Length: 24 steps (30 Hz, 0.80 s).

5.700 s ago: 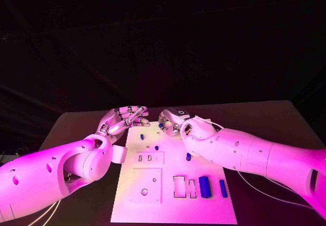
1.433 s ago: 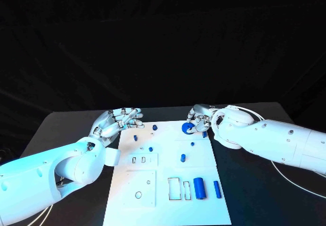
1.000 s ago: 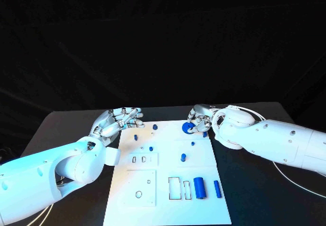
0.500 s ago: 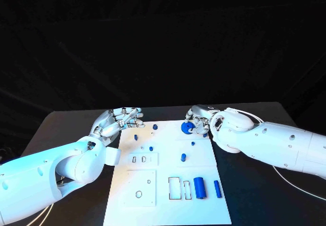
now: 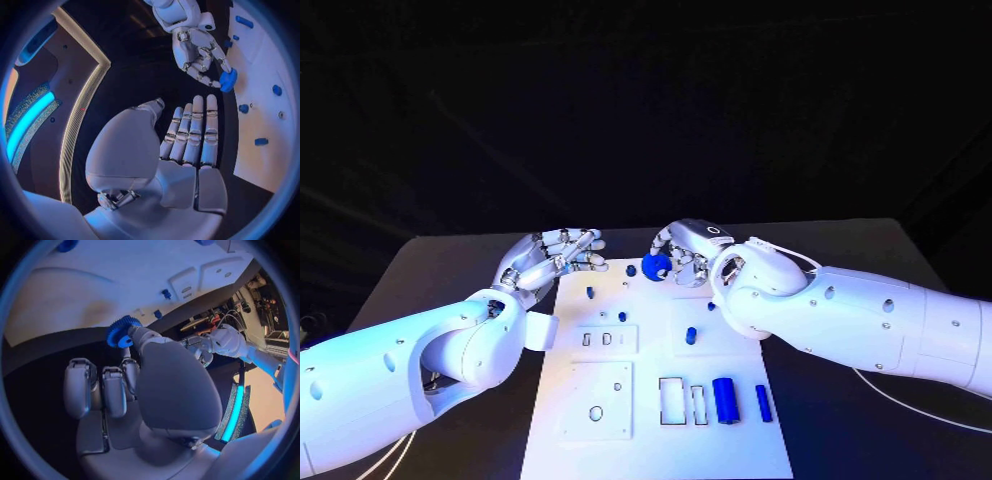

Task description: Assemble the parts on the task board

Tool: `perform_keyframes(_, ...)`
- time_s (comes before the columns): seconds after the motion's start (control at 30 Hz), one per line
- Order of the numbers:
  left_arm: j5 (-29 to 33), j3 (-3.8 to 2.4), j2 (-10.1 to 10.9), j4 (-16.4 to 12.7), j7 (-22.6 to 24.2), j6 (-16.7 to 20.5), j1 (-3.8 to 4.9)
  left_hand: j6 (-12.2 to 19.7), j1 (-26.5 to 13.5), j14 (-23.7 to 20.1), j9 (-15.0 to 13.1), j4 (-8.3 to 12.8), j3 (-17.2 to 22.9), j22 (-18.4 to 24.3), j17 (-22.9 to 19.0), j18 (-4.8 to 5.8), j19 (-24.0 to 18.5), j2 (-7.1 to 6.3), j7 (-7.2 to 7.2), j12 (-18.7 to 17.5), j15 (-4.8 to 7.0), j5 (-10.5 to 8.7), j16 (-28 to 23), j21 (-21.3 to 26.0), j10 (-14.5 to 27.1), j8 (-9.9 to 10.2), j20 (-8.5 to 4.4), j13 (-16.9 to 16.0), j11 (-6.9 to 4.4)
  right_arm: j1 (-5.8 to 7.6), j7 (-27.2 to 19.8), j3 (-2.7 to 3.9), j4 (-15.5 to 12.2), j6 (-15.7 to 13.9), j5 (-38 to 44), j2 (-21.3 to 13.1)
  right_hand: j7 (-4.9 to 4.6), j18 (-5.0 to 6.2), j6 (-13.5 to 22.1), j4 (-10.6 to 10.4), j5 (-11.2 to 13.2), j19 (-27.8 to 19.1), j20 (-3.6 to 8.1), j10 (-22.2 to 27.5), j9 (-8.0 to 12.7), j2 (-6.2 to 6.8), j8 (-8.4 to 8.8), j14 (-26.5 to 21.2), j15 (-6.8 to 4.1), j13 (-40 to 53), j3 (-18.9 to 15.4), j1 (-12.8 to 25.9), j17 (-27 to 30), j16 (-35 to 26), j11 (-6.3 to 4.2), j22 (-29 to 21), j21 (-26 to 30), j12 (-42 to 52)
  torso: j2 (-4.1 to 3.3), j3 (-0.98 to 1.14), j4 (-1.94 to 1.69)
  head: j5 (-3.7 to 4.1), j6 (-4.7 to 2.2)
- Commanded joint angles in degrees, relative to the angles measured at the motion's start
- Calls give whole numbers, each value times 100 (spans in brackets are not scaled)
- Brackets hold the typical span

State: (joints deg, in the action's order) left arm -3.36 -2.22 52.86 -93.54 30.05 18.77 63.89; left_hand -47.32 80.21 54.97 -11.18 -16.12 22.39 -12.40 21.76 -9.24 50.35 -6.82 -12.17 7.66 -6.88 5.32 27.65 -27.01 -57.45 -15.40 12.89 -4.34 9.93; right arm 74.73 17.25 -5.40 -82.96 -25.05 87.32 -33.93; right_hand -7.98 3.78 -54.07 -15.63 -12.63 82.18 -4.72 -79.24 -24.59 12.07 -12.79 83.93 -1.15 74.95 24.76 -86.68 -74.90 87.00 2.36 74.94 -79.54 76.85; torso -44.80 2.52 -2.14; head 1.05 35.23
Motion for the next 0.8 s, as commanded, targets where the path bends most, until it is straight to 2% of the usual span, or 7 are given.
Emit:
perform_keyframes(0.03, 51, -5, -16, -2, 36, -107, 7, -8, 10, -37, -6, -13, 33, -7, 8, -103, -43, -48, -108, -34, -6, -21, 35, -34, -28, -31, -6, 7, 8, -48, -89, -8, 15, -229, 137, 101, 94, -83, -229, 2, 2, 34, 6, -49, -103, -18, -263, 449, -45, 90, 46, 16, -773, 32, -6, 440, -34, 40, -9, 2, -10, 2, -4)
perform_keyframes(0.17, 88, -5, -17, 8, 37, -103, 7, -7, 9, -39, -6, -13, 34, -8, 10, -102, -45, -48, -108, -35, -6, -21, 35, -34, -28, -31, -5, 7, 8, -154, -97, -15, 126, -174, 137, 320, 91, -81, -216, 12, 4, 29, 7, -46, -103, -8, -260, 449, -45, 85, 63, 27, -773, 32, -4, 433, -26, 35, -12, 11, -13, -4, 5)
perform_keyframes(0.33, 104, -6, -19, 21, 49, -98, 7, -7, 9, -44, -7, -12, 36, -8, 11, -102, -49, -48, -108, -37, -7, -21, 35, -34, -29, -31, -4, 7, 8, -277, -105, -21, 373, -81, 121, 588, 84, -79, -197, 24, 8, 25, 7, -45, -103, 13, -255, 447, -42, 84, 82, 46, -762, 27, 0, 427, -18, 33, -25, 2, -28, -21, 25)
perform_keyframes(0.53, 103, -6, -16, 26, 55, -95, 7, -7, 9, -44, -7, -12, 36, -8, 11, -102, -49, -48, -108, -37, -7, -21, 35, -34, -29, -31, -4, 7, 8, -343, -115, -35, 627, -29, 108, 791, 82, -78, -192, 29, 9, 22, 7, -44, -103, 19, -254, 448, -41, 82, 88, 49, -767, 29, 2, 423, -14, 31, -26, 5, -35, -50, 52)
perform_keyframes(0.57, 103, -6, -16, 27, 55, -95, 7, -7, 9, -44, -7, -12, 36, -8, 11, -102, -49, -48, -108, -37, -7, -21, 35, -34, -29, -31, -4, 7, 8, -351, -116, -39, 668, -23, 107, 823, 82, -78, -192, 29, 9, 22, 7, -44, -103, 19, -254, 448, -41, 82, 88, 49, -767, 29, 2, 423, -14, 31, -23, 5, -27, -59, 58)
perform_keyframes(0.8, 98, -7, -22, 34, 53, -98, 8, -7, 9, -44, -7, -12, 36, -8, 11, -102, -49, -48, -108, -37, -7, -21, 35, -34, -29, -31, -4, 7, 8, -390, -88, -49, 895, -69, 130, 1003, 80, -78, -184, 36, 9, 23, 6, -41, -103, 28, -252, 449, -40, 80, 97, 56, -774, 32, 4, 426, -15, 28, -20, 10, -22, -57, 54)
